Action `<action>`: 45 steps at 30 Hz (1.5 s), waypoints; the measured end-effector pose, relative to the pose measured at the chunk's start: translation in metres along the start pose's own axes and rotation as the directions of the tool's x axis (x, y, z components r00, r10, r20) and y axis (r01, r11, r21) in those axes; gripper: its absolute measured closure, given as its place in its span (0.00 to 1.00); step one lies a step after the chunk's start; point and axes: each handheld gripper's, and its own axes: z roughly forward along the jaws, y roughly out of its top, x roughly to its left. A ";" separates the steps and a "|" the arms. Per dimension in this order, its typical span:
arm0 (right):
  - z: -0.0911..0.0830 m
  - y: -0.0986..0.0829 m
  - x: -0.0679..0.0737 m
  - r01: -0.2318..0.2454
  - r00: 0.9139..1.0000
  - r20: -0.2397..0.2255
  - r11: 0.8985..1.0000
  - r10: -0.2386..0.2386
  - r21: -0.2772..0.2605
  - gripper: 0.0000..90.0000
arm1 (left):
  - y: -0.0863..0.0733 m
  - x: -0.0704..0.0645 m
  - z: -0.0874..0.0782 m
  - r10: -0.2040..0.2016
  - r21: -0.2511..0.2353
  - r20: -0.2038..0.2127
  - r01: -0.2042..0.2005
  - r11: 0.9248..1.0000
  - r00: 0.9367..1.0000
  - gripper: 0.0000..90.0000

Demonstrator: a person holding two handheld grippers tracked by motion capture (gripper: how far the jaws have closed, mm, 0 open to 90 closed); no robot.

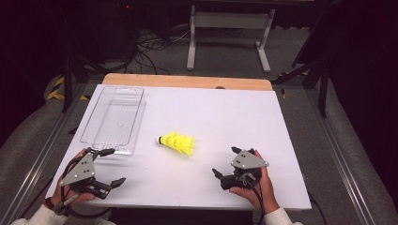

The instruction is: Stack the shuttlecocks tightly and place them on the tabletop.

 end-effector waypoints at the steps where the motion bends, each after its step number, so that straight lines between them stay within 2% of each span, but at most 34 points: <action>1: 0.000 -0.001 0.001 -0.002 1.000 0.000 1.000 0.002 -0.004 0.05 | 0.000 0.000 0.000 0.001 0.001 0.001 -0.001 1.000 1.000 0.05; 4: -0.001 -0.005 0.002 0.001 1.000 0.005 1.000 -0.001 -0.014 0.04 | 0.000 0.000 0.000 0.000 0.000 0.002 0.000 1.000 1.000 0.05; 8: -0.005 -0.012 0.003 0.023 0.999 0.048 1.000 -0.023 -0.014 0.04 | -0.001 0.000 0.001 0.001 0.002 0.005 -0.001 1.000 1.000 0.05; 13: -0.002 -0.015 0.003 0.026 0.998 0.049 1.000 -0.026 0.000 0.04 | 0.000 -0.001 0.002 0.005 0.003 0.004 -0.005 1.000 1.000 0.05; 19: 0.009 -0.014 0.004 -0.009 1.000 0.013 1.000 0.009 0.014 0.07 | 0.000 -0.001 0.004 0.006 0.011 0.007 -0.006 1.000 1.000 0.05; 30: 0.030 -0.004 0.017 0.038 0.999 -0.014 0.999 -0.038 0.035 0.07 | -0.001 -0.001 0.006 0.008 0.015 0.015 -0.008 1.000 1.000 0.05; 38: 0.042 0.002 0.025 0.058 0.997 -0.050 0.996 -0.055 0.063 0.16 | -0.001 -0.001 0.006 0.006 0.015 0.015 -0.006 1.000 1.000 0.05; 42: 0.045 0.003 0.025 0.043 0.992 -0.125 0.998 -0.036 0.054 0.18 | -0.001 -0.001 0.006 0.005 0.017 0.020 -0.006 1.000 1.000 0.05; 45: 0.050 0.005 0.025 0.040 0.990 -0.140 0.997 -0.029 0.071 0.22 | -0.001 -0.001 0.007 0.005 0.018 0.023 -0.005 1.000 1.000 0.05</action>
